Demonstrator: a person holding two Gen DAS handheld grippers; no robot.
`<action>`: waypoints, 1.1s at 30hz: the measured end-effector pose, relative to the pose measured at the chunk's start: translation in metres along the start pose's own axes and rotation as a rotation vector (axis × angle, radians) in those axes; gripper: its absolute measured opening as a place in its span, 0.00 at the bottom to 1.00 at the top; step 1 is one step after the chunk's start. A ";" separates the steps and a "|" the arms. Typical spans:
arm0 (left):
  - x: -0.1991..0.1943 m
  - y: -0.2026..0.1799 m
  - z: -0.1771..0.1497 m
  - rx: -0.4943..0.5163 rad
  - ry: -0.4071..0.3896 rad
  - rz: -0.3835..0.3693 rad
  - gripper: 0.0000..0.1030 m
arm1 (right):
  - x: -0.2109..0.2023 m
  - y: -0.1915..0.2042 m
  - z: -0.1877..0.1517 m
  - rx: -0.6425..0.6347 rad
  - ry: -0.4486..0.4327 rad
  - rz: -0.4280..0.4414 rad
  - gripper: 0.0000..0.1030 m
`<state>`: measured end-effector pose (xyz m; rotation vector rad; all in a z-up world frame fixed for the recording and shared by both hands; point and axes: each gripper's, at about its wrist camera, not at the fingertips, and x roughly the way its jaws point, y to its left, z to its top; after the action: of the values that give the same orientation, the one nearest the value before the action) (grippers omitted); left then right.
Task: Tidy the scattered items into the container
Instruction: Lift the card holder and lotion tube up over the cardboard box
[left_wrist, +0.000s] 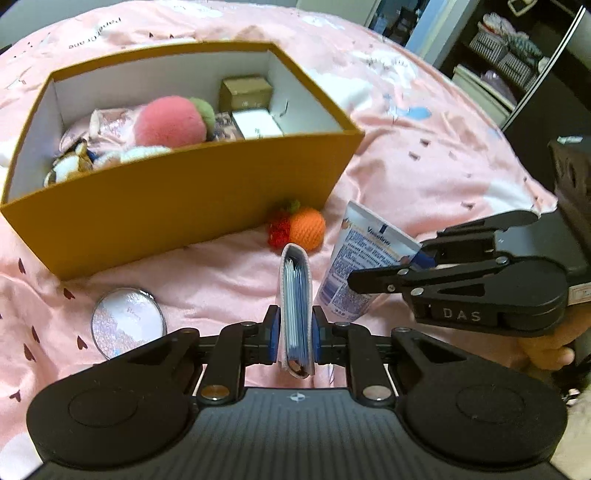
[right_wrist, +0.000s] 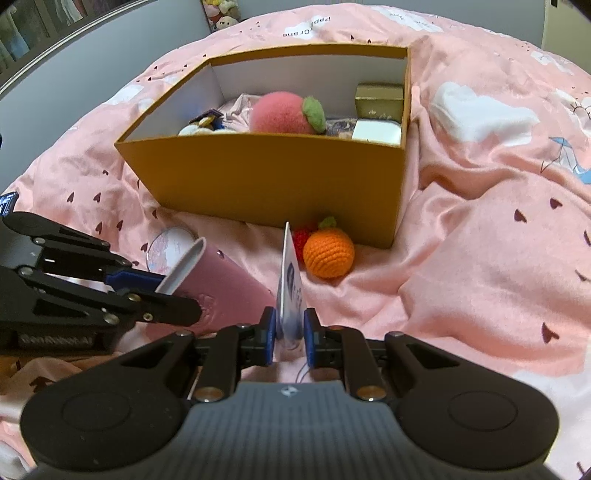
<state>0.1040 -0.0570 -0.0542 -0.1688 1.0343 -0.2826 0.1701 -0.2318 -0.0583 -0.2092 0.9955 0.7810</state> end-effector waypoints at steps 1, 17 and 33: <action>-0.004 0.001 0.001 -0.005 -0.010 -0.007 0.19 | -0.001 0.000 0.001 -0.001 -0.005 0.000 0.17; -0.065 0.013 0.029 -0.040 -0.161 -0.058 0.19 | -0.040 0.007 0.030 -0.034 -0.088 0.032 0.16; -0.104 0.052 0.090 -0.052 -0.284 0.017 0.19 | -0.097 0.006 0.083 -0.058 -0.289 0.009 0.16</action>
<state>0.1402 0.0248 0.0624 -0.2398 0.7617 -0.2090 0.1921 -0.2346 0.0676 -0.1372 0.7018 0.8232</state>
